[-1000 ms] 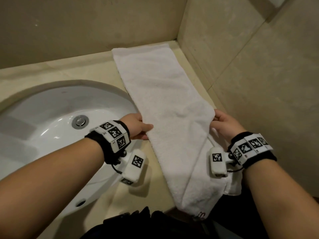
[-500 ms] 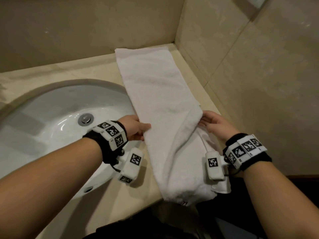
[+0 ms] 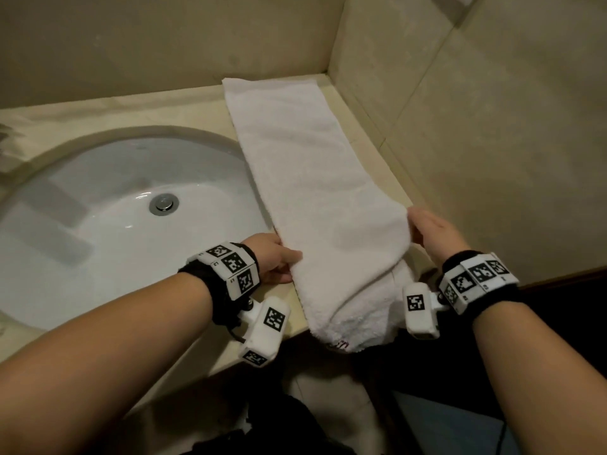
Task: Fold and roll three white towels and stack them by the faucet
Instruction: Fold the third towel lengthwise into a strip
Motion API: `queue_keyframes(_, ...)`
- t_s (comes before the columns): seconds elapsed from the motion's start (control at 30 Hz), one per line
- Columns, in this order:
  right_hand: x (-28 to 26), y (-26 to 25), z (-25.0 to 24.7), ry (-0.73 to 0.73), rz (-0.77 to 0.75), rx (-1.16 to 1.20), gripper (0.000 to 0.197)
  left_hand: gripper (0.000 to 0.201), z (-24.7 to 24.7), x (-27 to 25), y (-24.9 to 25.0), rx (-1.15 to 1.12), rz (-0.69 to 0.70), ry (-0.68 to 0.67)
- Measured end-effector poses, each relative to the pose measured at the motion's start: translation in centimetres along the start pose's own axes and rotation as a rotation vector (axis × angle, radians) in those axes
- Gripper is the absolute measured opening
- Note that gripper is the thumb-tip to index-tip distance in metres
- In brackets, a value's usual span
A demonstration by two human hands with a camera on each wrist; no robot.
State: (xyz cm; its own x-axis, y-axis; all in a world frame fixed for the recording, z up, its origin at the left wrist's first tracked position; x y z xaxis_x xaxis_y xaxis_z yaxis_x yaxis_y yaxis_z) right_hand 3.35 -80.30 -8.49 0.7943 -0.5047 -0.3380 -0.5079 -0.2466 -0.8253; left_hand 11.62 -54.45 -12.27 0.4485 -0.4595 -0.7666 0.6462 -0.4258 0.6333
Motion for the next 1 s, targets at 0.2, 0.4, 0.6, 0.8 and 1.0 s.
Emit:
queue_keyframes(0.2,-0.9,0.8,0.3,-0.261,-0.126,-0.261,0.039,0.006,1.5,-1.2,-2.2,-0.035,-0.001,0.016)
queue_keyframes(0.4,-0.1,-0.1,0.0,-0.266,-0.346,-0.369,0.008,0.017,2.6,-2.1,-2.8,0.015,0.061,0.160)
queue_keyframes(0.6,-0.9,1.7,-2.3,-0.076,-0.231,-0.189,0.015,0.028,3.4,-2.3,-3.7,-0.052,0.095,0.270)
queue_keyframes(0.8,-1.3,5.5,-2.3,-0.243,-0.043,-0.432,0.018,0.028,4.0,-2.9,-4.4,-0.065,0.146,0.339)
queue_keyframes(1.0,-1.4,7.1,-2.1,-0.180,0.029,-0.410,0.012,0.027,3.6,-3.1,-4.7,-0.094,0.086,0.337)
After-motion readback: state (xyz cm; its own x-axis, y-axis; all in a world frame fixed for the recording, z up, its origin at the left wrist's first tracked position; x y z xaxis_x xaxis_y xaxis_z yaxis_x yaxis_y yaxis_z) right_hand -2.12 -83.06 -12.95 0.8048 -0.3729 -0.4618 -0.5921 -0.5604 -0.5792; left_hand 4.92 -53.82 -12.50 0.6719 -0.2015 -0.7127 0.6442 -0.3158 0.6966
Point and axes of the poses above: each hand's wrist, its own x-axis towards the middle knuckle, its own z-axis out of the palm, y = z × x, the point moved 5 cm from there along x, towards the middle knuckle, and after that the axes turned 4 degrees about -y, right-handed, at the moved point
